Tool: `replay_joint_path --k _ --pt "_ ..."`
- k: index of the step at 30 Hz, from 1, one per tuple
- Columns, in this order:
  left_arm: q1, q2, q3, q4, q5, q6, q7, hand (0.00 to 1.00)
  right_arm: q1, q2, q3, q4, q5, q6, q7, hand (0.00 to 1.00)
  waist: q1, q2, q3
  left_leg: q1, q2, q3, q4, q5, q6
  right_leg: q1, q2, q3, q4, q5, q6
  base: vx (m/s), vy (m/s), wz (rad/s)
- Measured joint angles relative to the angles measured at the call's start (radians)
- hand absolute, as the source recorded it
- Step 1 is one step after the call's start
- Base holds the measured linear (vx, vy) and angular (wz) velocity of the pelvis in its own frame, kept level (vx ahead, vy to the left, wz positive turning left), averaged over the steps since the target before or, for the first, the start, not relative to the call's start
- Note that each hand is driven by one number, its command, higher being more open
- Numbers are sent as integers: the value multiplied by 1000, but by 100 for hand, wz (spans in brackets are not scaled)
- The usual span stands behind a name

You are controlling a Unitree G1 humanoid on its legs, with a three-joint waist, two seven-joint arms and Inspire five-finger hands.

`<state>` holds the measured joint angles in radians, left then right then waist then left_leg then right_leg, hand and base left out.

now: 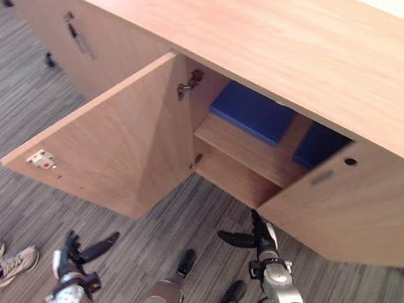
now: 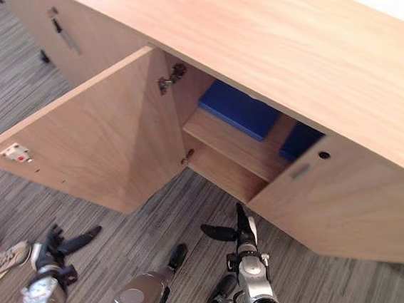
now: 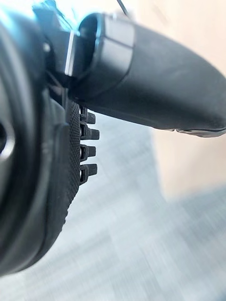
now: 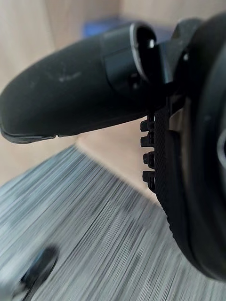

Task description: Walk over to the cabinet, pick up the folder, carry it to the office cabinet, place the folder inside the office cabinet, then close the office cabinet door

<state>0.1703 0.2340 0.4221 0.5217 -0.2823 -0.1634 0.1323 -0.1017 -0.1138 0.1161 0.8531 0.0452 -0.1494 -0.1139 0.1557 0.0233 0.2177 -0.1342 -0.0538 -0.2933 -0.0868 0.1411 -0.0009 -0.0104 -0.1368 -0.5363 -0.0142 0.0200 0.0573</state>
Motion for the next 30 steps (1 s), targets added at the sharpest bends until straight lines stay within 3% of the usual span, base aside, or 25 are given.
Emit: replay_joint_path --k 2,8,14,19,24,27,30 --pt "-1 83 7 -90 -12 -21 3 100 2 -2 -34 0 0 1 -7 100 4 0 0 9 -5 -17 0 0 0 18 -3 -2 0 -2 -3 21 44 29" --pt "-66 227 2 -202 -9 -62 -7 100 28 -7 -99 2 -1 1 -13 100 4 -1 -1 15 -12 -23 -6 0 -2 27 -7 7 -1 -16 1 -64 26 5" --pt "-91 246 -80 -222 -13 -62 -24 100 141 -1 -171 39 0 16 -5 100 -15 -14 -9 21 4 8 -7 -12 -8 24 0 39 -4 -18 4 -42 5 -13" --pt "-32 195 -30 -255 -27 -67 7 100 216 8 -245 71 1 31 -1 100 -23 -46 -30 33 19 64 -7 -21 -12 12 9 92 -3 -15 5 8 1 -32" --pt "97 36 -40 -370 -53 -110 27 100 240 14 -309 83 2 32 5 100 -24 -48 -34 52 24 143 -7 -25 -14 3 12 151 -2 5 6 -39 28 -35" --pt "181 -27 -104 -361 -53 -100 27 100 240 31 -309 81 6 32 10 100 -31 -49 -38 59 34 211 -7 -34 -1 -13 15 204 -3 11 8 -129 39 -45" --pt "257 -45 -302 -281 -34 -57 11 100 260 62 -327 82 11 41 11 100 -44 -54 -42 57 47 315 -7 -33 -1 -43 15 274 1 14 28 -133 35 -26"
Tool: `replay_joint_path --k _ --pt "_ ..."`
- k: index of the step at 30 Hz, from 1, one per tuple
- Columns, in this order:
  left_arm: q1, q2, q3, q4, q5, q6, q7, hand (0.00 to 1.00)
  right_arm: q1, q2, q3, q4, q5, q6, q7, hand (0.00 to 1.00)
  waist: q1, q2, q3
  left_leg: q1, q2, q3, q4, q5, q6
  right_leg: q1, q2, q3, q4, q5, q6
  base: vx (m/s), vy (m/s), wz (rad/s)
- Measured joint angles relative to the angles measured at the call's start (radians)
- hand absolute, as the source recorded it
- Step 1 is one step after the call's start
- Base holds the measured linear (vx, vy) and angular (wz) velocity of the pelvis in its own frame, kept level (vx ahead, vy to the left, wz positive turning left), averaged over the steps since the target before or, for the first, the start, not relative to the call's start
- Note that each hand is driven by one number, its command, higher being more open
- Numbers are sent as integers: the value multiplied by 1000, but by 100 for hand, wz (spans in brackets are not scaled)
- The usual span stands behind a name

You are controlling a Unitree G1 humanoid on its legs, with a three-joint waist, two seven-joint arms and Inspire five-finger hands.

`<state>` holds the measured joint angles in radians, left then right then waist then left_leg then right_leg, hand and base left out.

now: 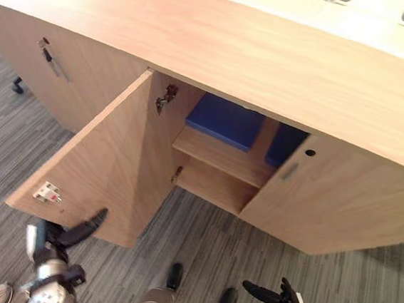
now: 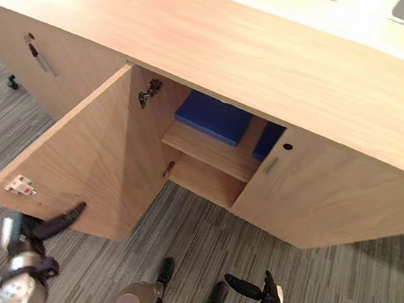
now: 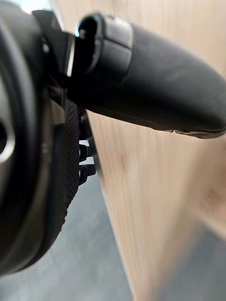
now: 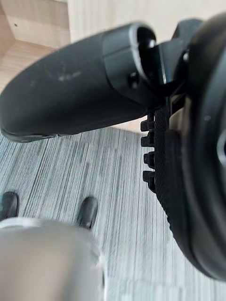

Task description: Walk over to the cabinet, pick up the folder, carry it to the office cabinet, place the folder inside the office cabinet, then close the office cabinet door

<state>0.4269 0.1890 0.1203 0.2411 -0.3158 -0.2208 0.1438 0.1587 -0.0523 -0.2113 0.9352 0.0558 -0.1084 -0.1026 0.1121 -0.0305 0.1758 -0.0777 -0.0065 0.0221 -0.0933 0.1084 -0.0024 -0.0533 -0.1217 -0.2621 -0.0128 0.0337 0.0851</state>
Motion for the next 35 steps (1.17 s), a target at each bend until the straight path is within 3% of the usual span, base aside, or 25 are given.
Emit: replay_joint_path --k 4,9,13,16,18,19,21,23,29,35 --pt "31 -13 -186 63 82 29 -81 100 -6 14 1 -5 2 1 2 100 -33 -8 -5 0 -4 76 0 0 0 -45 -1 107 24 -4 16 -66 57 -46" --pt "-67 -31 -338 84 229 48 -140 100 -28 33 32 -5 1 2 7 100 -132 -38 -41 6 -8 226 0 -15 20 -111 4 264 22 0 32 -20 80 -93" --pt "-259 -8 -337 83 308 47 -134 100 -37 30 54 -18 -3 5 6 100 -187 -43 -50 22 -7 311 0 -28 20 -119 7 326 -7 0 32 -17 52 -72" --pt "-395 57 -267 84 386 46 -96 100 -45 19 74 -20 -10 6 9 100 -217 -42 -51 35 -3 348 -1 -35 16 -118 13 348 -23 0 32 4 14 -46" --pt "-440 98 -225 92 420 49 -74 100 -44 8 83 -19 -10 6 9 100 -225 -40 -51 37 0 349 -1 -37 15 -114 16 348 -29 0 32 177 -20 -2" --pt "-525 180 -128 236 464 72 -11 100 10 -32 92 -14 -19 10 17 100 -224 -16 -63 62 -4 328 0 -56 7 -81 17 337 -38 41 -11 340 -32 31" --pt "-524 180 -128 246 464 83 -10 100 10 -29 92 -10 -20 10 19 100 -223 -16 -63 68 -8 321 1 -65 6 -73 14 337 -38 88 -15 265 -27 21" --pt "-510 180 -128 248 464 84 2 100 -2 -31 91 -9 -19 11 20 100 -209 -12 -63 71 -5 314 5 -64 10 -66 21 331 -45 96 -5 162 -34 0" --pt "-369 32 -118 329 404 76 -39 100 -62 -31 49 -24 -18 10 16 100 -205 -3 -63 80 6 228 5 -64 10 -20 28 262 -70 89 -14 89 -55 25" --pt "-213 -24 -99 479 371 93 -82 100 -62 -39 19 -52 -19 9 6 100 -176 18 -66 85 12 190 3 -60 10 -14 31 227 -35 58 -21 -48 -35 17"
